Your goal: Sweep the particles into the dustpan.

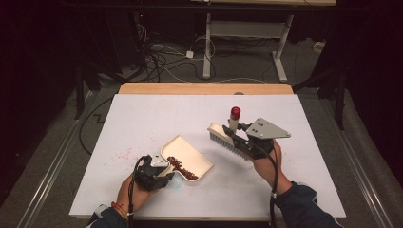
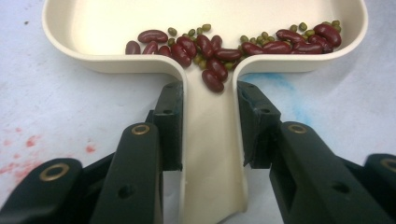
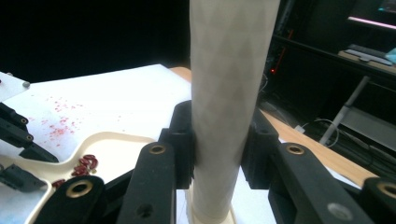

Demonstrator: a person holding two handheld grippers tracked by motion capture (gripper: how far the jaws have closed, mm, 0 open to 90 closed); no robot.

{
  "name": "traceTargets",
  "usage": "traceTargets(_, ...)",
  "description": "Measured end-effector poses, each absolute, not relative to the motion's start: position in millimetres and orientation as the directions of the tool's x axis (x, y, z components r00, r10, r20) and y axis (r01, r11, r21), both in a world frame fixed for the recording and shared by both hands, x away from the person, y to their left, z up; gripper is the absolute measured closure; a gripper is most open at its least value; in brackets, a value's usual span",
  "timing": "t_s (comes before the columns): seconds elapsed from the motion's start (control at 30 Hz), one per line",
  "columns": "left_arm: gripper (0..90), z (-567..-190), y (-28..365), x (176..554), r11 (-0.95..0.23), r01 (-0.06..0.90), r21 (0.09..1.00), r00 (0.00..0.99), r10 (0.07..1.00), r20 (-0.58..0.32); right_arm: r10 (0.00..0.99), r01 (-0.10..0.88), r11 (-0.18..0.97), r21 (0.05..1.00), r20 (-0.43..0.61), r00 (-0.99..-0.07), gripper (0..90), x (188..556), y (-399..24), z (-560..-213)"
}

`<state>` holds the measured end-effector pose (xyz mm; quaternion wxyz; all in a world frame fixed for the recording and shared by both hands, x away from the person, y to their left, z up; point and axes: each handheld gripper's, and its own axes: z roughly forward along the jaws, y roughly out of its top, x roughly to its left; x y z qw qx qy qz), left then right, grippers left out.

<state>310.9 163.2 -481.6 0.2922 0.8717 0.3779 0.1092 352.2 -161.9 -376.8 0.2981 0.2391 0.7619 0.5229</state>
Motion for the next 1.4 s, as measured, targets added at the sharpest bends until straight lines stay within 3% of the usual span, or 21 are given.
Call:
traceTargets(0.3,63.5,-482.4,188.4,303.2,-0.524,0.618,0.586,0.669,0.742,-0.043,0.713,0.062,0.314,0.947,-0.192,-0.674,70.4,336.7,-214.0,-362.5)
traceTargets(0.7,63.5,-482.1,210.5,295.4,-0.485,0.646,0.590,0.628,0.777,-0.049,0.687,0.097,0.324,0.941,-0.164,-0.708,70.3,312.7,-253.6,-362.9)
traceTargets(1.4,63.5,-483.6,227.3,303.0,-0.443,0.666,0.600,0.590,0.805,-0.060,0.649,0.162,0.355,0.921,-0.118,-0.752,70.3,297.1,-270.3,-382.6)
